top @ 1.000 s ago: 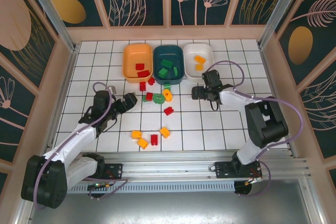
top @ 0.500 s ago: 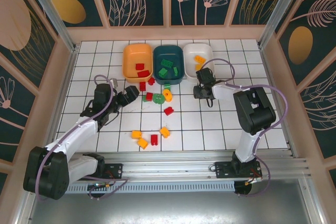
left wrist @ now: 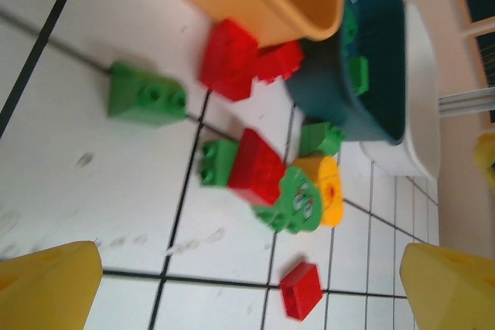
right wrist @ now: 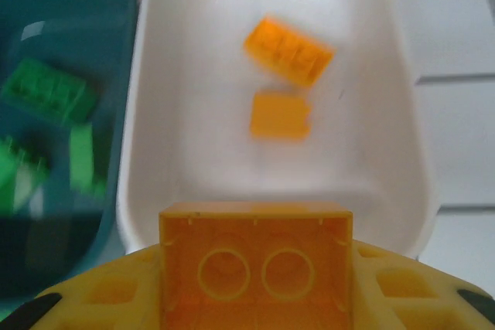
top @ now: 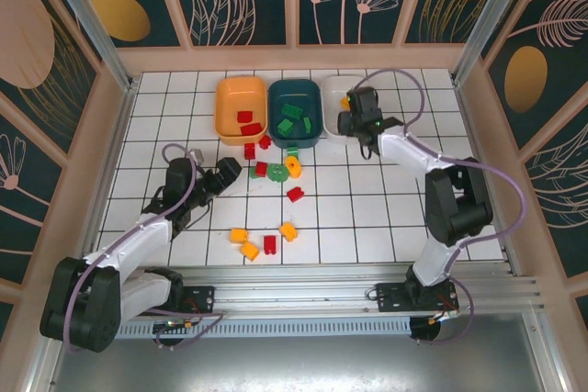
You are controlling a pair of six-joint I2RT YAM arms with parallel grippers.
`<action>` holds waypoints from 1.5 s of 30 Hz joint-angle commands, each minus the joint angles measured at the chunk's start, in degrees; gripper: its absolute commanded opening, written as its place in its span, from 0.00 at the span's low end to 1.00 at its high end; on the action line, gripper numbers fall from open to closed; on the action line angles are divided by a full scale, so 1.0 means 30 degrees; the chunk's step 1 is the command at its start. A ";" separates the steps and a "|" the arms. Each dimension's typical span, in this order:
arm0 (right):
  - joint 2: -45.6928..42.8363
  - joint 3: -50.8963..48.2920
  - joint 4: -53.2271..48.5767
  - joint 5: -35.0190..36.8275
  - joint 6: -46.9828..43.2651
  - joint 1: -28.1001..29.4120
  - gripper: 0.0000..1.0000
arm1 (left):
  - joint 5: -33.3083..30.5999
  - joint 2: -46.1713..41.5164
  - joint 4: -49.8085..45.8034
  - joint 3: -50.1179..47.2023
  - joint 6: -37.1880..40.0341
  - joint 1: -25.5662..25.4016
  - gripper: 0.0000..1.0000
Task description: Sort the legos into containers by color
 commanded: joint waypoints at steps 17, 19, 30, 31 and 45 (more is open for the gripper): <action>0.6151 0.8662 -0.3510 0.1772 0.0013 -0.0448 0.78 | 0.0573 -0.0624 -0.0560 0.0542 0.1373 0.0080 0.98; 0.4712 0.7408 -0.3080 0.2490 -0.0004 0.0307 0.78 | -0.0204 -0.0688 -0.1002 0.0956 0.1773 0.0078 0.98; -0.1636 -0.1552 -0.1393 0.1822 0.1119 0.6437 0.71 | -0.2033 -0.1363 -0.2991 0.0623 0.1156 0.0097 0.99; -0.1701 -0.1849 -0.1378 0.1513 0.1172 0.6792 0.71 | -0.2186 -0.1511 -0.3248 0.0419 0.1075 0.0103 0.98; 0.0241 -0.4184 -0.1086 -0.1040 -0.0145 0.9580 0.75 | -0.1773 -0.1661 -0.3583 -0.0341 -0.0366 0.0093 0.98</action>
